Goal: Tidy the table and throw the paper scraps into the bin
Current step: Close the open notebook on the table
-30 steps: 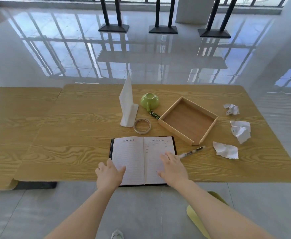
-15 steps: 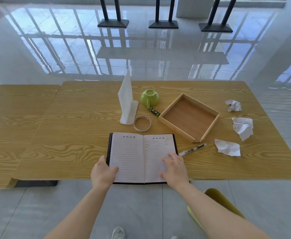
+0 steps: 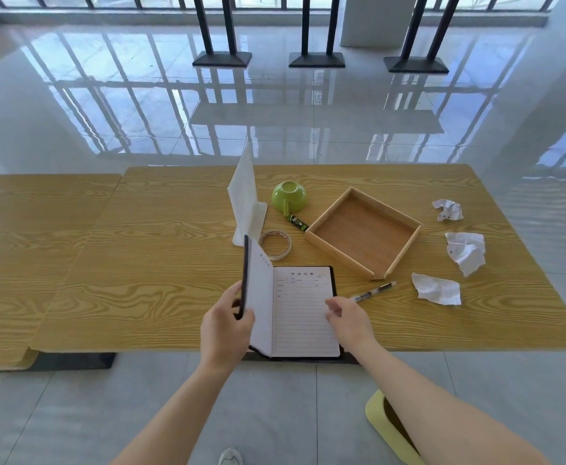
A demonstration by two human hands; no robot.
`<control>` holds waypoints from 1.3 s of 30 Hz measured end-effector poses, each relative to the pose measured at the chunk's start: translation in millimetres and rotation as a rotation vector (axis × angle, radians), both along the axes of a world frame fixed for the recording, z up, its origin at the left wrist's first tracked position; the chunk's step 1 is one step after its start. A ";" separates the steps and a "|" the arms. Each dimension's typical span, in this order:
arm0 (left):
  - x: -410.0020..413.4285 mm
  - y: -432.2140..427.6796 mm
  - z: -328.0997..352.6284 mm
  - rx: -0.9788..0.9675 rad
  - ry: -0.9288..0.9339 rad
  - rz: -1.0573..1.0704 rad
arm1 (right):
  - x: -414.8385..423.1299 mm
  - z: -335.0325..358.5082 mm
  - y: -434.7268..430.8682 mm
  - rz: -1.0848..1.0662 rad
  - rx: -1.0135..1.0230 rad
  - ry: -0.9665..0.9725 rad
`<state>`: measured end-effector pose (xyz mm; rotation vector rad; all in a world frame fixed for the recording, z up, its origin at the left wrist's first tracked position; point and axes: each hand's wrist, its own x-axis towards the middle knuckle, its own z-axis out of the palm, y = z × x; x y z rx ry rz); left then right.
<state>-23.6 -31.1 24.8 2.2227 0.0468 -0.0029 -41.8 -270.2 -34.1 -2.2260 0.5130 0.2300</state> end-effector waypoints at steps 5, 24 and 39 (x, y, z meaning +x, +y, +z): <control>-9.2 -38.2 4.9 0.033 -0.070 -0.139 | 16.8 18.2 -6.5 -0.100 0.264 -0.062; -22.8 -133.6 -15.2 0.410 0.044 -0.309 | 62.8 34.6 -29.4 0.086 -0.015 -0.104; -28.5 -135.2 -65.6 0.695 -0.076 -0.527 | 45.8 -3.8 -56.4 0.057 0.088 0.050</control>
